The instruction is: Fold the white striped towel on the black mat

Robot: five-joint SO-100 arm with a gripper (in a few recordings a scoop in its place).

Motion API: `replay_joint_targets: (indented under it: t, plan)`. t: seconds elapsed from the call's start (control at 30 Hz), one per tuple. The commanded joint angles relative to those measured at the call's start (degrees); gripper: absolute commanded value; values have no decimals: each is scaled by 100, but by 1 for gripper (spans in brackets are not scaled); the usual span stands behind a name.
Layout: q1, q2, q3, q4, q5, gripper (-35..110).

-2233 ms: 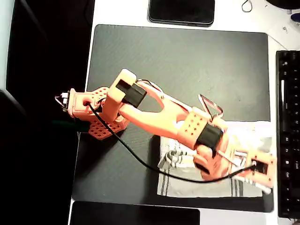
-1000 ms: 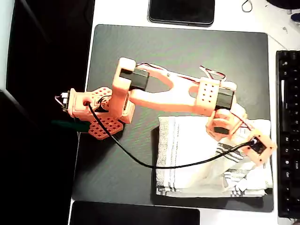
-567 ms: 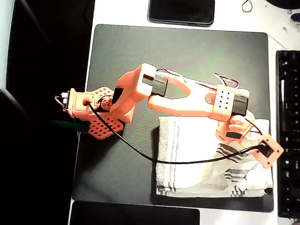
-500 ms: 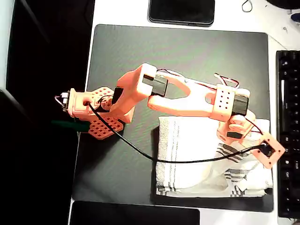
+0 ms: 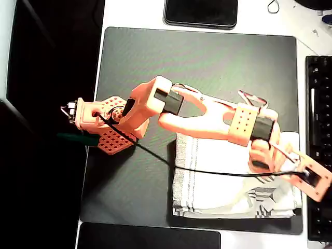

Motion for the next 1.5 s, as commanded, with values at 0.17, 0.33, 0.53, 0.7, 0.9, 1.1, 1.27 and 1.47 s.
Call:
replay_joint_targets:
  t: [0.17,0.33,0.53,0.7,0.9,1.1,1.27,1.47]
  plan:
    - [369,-18,-220,-1485,-659,8]
    - [475,35,-167,-2004,-826,12]
    - [369,615,255,-1573,-747,13]
    - [44,1266,1274,-589,-1063,18]
    - [-483,1758,2215,62,-1608,20]
    - [-993,1863,2900,176,-1828,22]
    - [-1222,1775,3463,-237,-1767,22]
    - [-1292,1705,3841,-773,-1793,21]
